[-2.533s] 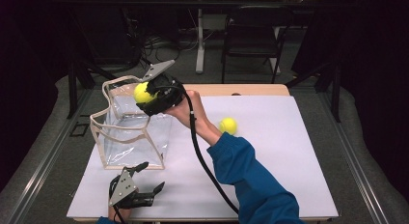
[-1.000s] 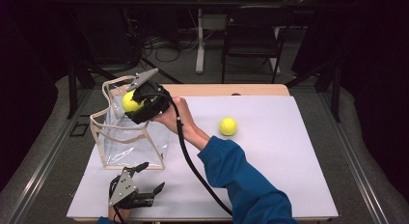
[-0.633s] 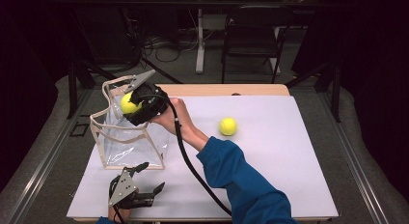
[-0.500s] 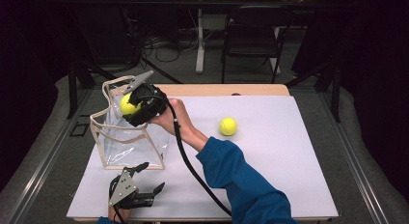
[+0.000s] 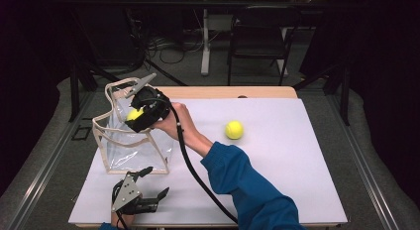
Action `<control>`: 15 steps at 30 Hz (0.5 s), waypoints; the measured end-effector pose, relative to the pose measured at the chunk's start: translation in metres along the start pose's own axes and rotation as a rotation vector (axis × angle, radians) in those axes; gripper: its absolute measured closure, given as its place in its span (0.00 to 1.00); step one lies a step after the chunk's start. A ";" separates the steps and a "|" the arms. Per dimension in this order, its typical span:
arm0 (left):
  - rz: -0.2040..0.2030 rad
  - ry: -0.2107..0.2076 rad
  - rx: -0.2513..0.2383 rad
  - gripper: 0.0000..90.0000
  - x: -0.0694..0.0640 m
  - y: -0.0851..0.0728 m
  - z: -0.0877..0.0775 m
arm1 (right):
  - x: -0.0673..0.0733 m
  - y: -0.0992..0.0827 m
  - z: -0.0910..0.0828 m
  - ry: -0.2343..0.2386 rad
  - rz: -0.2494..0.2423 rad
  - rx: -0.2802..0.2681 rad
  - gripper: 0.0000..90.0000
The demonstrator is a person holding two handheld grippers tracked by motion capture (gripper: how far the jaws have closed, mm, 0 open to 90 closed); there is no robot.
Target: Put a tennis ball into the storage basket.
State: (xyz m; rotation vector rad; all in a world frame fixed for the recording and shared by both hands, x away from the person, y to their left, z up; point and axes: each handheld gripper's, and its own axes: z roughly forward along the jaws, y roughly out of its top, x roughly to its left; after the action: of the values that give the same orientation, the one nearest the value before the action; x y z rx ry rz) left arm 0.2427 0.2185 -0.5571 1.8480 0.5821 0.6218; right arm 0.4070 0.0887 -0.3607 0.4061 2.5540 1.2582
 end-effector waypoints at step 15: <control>-0.001 0.001 0.000 0.18 0.000 0.000 0.000 | -0.009 -0.018 -0.037 0.011 0.022 -0.073 0.06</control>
State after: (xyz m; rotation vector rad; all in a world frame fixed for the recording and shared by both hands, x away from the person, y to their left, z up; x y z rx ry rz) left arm 0.2428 0.2180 -0.5571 1.8476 0.5841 0.6217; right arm 0.4002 0.0479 -0.3524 0.4141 2.5103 1.3598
